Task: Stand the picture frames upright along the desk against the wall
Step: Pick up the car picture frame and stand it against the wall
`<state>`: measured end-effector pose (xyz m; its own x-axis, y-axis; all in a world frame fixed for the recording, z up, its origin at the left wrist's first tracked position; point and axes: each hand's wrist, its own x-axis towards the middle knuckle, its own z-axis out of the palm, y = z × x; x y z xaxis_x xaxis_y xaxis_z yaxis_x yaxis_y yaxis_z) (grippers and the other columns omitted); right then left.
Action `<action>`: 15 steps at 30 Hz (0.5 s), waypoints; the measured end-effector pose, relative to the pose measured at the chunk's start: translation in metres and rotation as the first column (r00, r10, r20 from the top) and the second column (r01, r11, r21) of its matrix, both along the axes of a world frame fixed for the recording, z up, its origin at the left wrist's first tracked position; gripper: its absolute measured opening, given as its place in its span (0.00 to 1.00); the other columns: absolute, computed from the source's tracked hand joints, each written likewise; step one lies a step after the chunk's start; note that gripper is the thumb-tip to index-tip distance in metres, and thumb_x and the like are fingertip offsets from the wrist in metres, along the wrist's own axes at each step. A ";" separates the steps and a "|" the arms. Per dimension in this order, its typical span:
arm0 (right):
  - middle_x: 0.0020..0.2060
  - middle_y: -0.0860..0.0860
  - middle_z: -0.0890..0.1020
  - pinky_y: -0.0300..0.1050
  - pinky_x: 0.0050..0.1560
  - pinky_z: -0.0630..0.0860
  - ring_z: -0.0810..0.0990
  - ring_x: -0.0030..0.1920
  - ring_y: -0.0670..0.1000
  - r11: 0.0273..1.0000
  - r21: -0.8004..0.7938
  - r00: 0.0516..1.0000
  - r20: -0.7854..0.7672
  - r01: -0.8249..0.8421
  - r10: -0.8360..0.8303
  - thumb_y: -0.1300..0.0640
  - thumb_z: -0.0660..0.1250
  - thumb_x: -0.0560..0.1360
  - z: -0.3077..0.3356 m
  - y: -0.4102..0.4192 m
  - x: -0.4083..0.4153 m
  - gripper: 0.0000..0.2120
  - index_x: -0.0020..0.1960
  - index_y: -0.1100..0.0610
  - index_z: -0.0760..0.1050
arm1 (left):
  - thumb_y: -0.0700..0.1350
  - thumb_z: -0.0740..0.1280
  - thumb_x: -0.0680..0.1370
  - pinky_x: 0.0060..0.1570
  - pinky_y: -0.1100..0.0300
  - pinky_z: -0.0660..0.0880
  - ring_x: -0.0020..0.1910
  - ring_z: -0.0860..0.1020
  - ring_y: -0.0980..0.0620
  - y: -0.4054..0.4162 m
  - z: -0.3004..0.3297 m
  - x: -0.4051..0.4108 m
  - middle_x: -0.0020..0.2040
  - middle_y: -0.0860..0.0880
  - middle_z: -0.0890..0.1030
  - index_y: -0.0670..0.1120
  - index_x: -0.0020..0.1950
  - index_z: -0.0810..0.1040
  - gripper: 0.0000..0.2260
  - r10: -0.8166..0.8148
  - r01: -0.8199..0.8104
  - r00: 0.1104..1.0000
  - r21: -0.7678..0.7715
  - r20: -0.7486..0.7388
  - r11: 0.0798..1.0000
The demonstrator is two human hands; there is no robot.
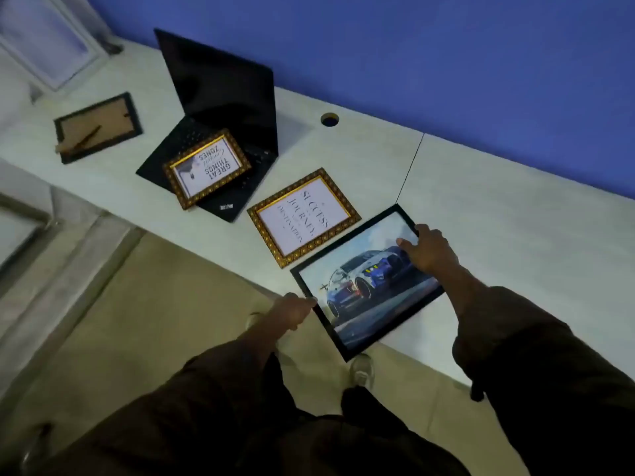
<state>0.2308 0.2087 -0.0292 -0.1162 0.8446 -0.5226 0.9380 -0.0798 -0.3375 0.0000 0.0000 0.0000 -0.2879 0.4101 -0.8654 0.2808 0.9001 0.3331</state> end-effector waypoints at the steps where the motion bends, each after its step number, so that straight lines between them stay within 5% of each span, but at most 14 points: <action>1: 0.68 0.61 0.72 0.61 0.65 0.72 0.72 0.67 0.64 1.000 0.016 1.000 0.012 -0.005 0.004 0.33 0.62 0.74 0.000 0.002 0.006 0.37 0.75 0.53 0.63 | 0.56 0.63 0.81 0.40 0.56 0.78 0.40 0.79 0.46 0.002 -0.002 0.009 0.48 0.42 0.80 0.43 0.43 0.76 0.17 0.016 -0.017 1.000 0.019 0.017 1.000; 3: 0.66 0.61 0.72 0.61 0.64 0.73 0.73 0.66 0.64 1.000 -0.006 1.000 0.021 0.008 -0.008 0.33 0.62 0.74 0.000 0.002 0.012 0.36 0.73 0.54 0.64 | 0.54 0.62 0.81 0.33 0.61 0.72 0.38 0.79 0.49 0.005 0.003 0.019 0.50 0.42 0.80 0.42 0.51 0.77 0.16 0.072 -0.072 0.997 0.008 0.030 0.997; 6: 0.65 0.63 0.73 0.60 0.63 0.73 0.73 0.65 0.66 0.999 -0.032 0.999 0.035 -0.019 0.020 0.36 0.62 0.76 -0.005 -0.007 0.023 0.32 0.71 0.56 0.66 | 0.56 0.65 0.78 0.36 0.59 0.72 0.44 0.83 0.45 -0.002 0.003 0.039 0.52 0.42 0.83 0.39 0.57 0.79 0.20 0.248 -0.248 0.967 -0.017 0.050 0.969; 9: 0.69 0.62 0.70 0.58 0.67 0.70 0.70 0.69 0.65 0.999 -0.047 1.000 -0.012 0.012 -0.013 0.34 0.62 0.75 -0.002 -0.004 0.014 0.36 0.75 0.56 0.63 | 0.53 0.69 0.75 0.44 0.55 0.74 0.44 0.82 0.42 -0.011 -0.001 0.051 0.49 0.41 0.83 0.39 0.50 0.79 0.16 0.434 -0.435 0.895 -0.013 0.106 0.900; 15: 0.69 0.64 0.69 0.59 0.68 0.66 0.68 0.69 0.65 0.977 -0.074 0.976 0.107 0.199 -0.191 0.29 0.53 0.76 0.000 0.007 0.013 0.41 0.72 0.60 0.68 | 0.53 0.68 0.77 0.44 0.54 0.73 0.44 0.77 0.44 -0.006 0.006 0.060 0.44 0.45 0.76 0.43 0.44 0.74 0.13 0.471 -0.474 0.875 -0.003 0.116 0.881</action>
